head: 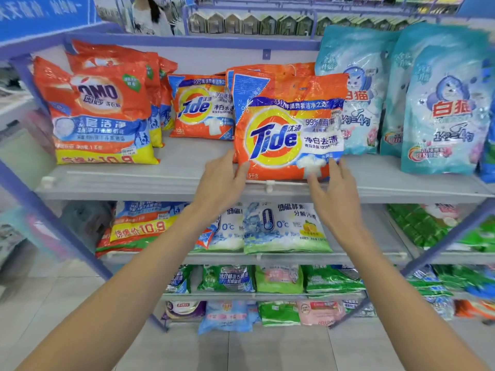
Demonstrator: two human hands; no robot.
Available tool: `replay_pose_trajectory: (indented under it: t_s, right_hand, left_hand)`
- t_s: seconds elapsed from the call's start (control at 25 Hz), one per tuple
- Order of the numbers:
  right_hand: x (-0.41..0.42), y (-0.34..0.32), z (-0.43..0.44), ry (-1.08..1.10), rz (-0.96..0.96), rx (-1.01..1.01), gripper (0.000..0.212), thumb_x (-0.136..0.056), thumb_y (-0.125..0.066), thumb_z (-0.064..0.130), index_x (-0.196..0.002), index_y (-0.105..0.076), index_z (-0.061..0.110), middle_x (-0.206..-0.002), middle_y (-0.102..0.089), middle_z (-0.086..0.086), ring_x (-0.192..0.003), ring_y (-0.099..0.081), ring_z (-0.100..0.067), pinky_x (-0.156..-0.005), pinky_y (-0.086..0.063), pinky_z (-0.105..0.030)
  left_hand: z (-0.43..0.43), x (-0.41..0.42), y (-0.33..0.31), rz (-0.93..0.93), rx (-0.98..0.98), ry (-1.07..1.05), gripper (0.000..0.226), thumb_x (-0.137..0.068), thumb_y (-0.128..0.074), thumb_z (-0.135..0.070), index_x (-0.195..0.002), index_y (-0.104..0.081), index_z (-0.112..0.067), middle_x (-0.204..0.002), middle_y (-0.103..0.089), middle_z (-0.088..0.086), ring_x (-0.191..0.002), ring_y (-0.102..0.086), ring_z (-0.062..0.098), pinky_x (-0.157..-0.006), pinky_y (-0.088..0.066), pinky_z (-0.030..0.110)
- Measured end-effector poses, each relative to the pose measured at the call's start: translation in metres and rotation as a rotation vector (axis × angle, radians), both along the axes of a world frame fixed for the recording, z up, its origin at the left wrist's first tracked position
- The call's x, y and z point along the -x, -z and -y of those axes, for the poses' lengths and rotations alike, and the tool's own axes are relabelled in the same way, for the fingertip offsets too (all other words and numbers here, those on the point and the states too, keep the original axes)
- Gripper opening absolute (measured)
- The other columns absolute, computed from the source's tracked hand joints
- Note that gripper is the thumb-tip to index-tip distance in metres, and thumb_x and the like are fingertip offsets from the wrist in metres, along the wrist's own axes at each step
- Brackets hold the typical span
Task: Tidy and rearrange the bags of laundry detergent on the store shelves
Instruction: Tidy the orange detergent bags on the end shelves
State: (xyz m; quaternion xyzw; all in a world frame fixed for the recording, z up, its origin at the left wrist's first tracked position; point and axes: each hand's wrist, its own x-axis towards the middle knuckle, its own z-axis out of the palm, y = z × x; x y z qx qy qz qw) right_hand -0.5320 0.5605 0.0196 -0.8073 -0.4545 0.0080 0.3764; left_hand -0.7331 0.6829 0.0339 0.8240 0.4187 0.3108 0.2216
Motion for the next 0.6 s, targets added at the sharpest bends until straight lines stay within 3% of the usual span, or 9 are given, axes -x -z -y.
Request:
replay_pose_trajectory:
  t_s: [0.04, 0.12, 0.2, 0.28, 0.6]
  right_hand:
    - [0.004, 0.002, 0.009, -0.026, 0.018, 0.024, 0.061, -0.104, -0.049, 0.042, -0.154, -0.035, 0.01, -0.162, -0.031, -0.012, -0.149, -0.026, -0.028, -0.119, -0.025, -0.04]
    - [0.01, 0.005, 0.024, -0.077, 0.025, 0.094, 0.064, -0.102, -0.052, 0.042, -0.156, -0.033, 0.012, -0.165, -0.027, -0.01, -0.154, -0.02, -0.025, -0.124, -0.019, -0.039]
    - [0.017, 0.008, 0.038, -0.132, 0.044, 0.128, 0.065, -0.102, -0.052, 0.041, -0.156, -0.033, 0.011, -0.165, -0.027, -0.009, -0.154, -0.019, -0.024, -0.126, -0.017, -0.038]
    - [0.026, 0.013, 0.052, -0.18, 0.08, 0.125, 0.062, -0.102, -0.052, 0.04, -0.154, -0.037, 0.01, -0.163, -0.032, -0.01, -0.152, -0.023, -0.025, -0.125, -0.019, -0.038]
    - [0.072, 0.05, 0.082, -0.311, 0.02, 0.235, 0.065, -0.103, -0.046, 0.047, -0.158, -0.031, 0.015, -0.166, -0.026, -0.003, -0.155, -0.016, -0.02, -0.126, -0.015, -0.037]
  left_hand:
    - [0.009, 0.005, 0.003, -0.058, -0.037, -0.011, 0.032, -0.104, -0.046, -0.041, -0.123, -0.059, -0.019, -0.111, -0.069, -0.001, -0.112, -0.059, 0.027, -0.092, -0.043, 0.034]
    - [0.027, 0.013, 0.008, -0.154, -0.03, -0.039, 0.04, -0.106, -0.045, -0.04, -0.134, -0.056, -0.015, -0.132, -0.063, 0.007, -0.136, -0.043, 0.035, -0.114, -0.031, 0.041]
    - [0.05, 0.024, 0.013, -0.174, 0.001, -0.063, 0.049, -0.107, -0.044, -0.039, -0.148, -0.047, -0.012, -0.155, -0.045, 0.009, -0.15, -0.025, 0.03, -0.124, -0.015, 0.039]
    - [0.07, 0.037, 0.024, -0.178, 0.008, -0.087, 0.056, -0.106, -0.043, -0.042, -0.154, -0.041, -0.013, -0.164, -0.032, 0.008, -0.155, -0.015, 0.026, -0.126, -0.012, 0.04]
    - [0.125, 0.098, 0.081, -0.277, 0.086, -0.181, 0.056, -0.106, -0.042, -0.043, -0.151, -0.044, -0.009, -0.16, -0.038, 0.013, -0.153, -0.021, 0.029, -0.126, -0.009, 0.039]
